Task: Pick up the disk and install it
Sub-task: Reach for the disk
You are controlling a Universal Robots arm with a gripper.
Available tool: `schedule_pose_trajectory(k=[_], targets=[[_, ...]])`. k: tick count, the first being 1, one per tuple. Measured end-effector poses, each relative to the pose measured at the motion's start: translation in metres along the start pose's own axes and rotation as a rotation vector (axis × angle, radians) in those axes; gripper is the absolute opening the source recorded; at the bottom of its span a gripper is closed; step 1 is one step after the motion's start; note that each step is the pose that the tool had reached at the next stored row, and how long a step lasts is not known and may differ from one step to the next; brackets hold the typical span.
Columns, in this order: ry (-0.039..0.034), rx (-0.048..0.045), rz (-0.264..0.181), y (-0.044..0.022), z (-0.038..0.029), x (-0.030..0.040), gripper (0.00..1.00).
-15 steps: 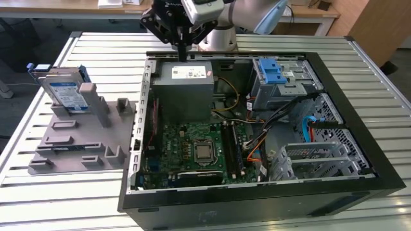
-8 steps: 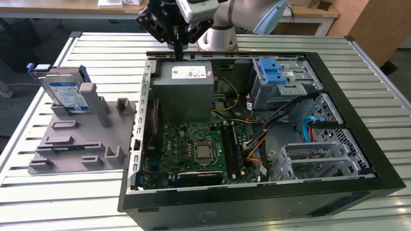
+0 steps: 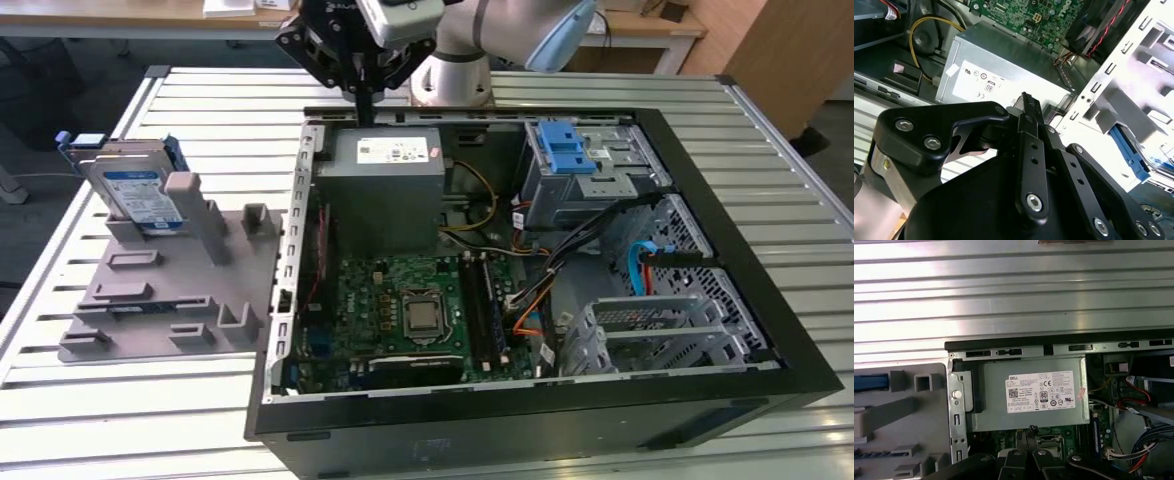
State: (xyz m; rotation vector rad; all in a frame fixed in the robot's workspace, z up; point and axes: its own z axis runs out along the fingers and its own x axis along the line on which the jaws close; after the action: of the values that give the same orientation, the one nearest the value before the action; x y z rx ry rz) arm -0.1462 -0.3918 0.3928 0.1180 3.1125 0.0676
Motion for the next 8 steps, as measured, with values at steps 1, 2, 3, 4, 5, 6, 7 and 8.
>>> schedule_pose_trajectory(k=[1, 2, 3, 4, 5, 6, 7, 8], targets=[[0.0, 0.0, 0.0, 0.0002, 0.0, 0.0008, 0.11], [0.0, 0.0001, 0.0, 0.0003, 0.0, 0.0014, 0.11], [-0.0001, 0.0, 0.0, 0.0005, 0.0001, 0.0022, 0.11], [-0.0001, 0.0, 0.0, 0.0007, 0.0001, 0.0029, 0.11], [0.0, 0.0001, 0.0, 0.0009, 0.0001, 0.0038, 0.11], [0.0, 0.0, 0.0, 0.0012, 0.0001, 0.0046, 0.11], [-0.0001, -0.0001, 0.0, 0.0015, 0.0002, 0.0055, 0.11], [-0.0001, -0.0001, 0.0, 0.0018, 0.0002, 0.0063, 0.11]])
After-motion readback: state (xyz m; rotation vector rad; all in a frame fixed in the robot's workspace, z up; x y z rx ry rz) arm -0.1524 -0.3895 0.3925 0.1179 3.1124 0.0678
